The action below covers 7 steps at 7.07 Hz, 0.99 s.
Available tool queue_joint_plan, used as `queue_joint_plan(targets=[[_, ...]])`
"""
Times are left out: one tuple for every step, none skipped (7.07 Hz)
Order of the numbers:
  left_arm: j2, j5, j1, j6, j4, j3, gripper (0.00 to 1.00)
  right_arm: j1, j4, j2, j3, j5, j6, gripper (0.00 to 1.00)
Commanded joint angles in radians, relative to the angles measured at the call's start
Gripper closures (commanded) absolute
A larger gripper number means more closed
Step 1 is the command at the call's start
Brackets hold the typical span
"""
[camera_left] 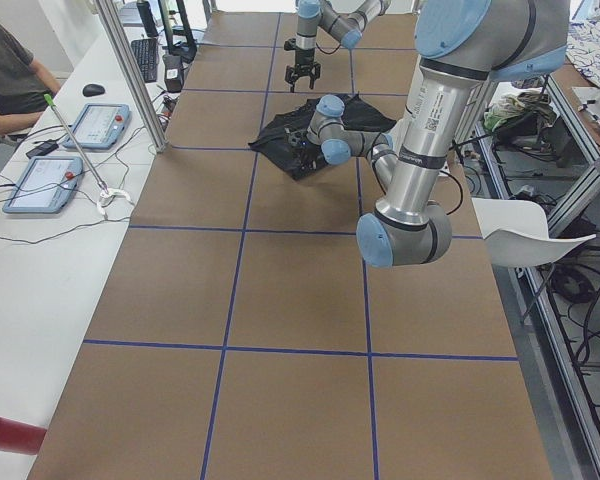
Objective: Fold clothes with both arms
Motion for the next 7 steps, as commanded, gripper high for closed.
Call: queue_joint_plan(targets=[[-0.034,-0.013,-0.173,0.180,-0.076,0.039,1.00,0.000,-0.002,0.002,0.003,0.000,0.000,0.00],[-0.127,-0.083,-0.244,0.217,-0.198,0.213,1.00,0.000,-0.002,0.000,0.003,0.000,0.000,0.00],[-0.248,-0.115,-0.304,0.231,-0.316,0.421,1.00,0.000,-0.002,0.000,0.005,0.000,0.000,0.00],[-0.346,-0.117,-0.326,0.269,-0.378,0.598,1.00,0.002,-0.002,0.000,0.005,0.000,0.002,0.00],[-0.441,-0.119,-0.352,0.301,-0.488,0.779,1.00,0.002,-0.002,0.000,0.005,0.002,0.002,0.00],[-0.510,-0.113,-0.357,0.312,-0.562,0.921,1.00,0.000,-0.002,0.002,0.002,-0.002,0.000,0.00],[-0.514,-0.114,-0.370,0.350,-0.563,0.925,0.32,-0.005,0.003,0.005,0.002,-0.020,0.002,0.00]])
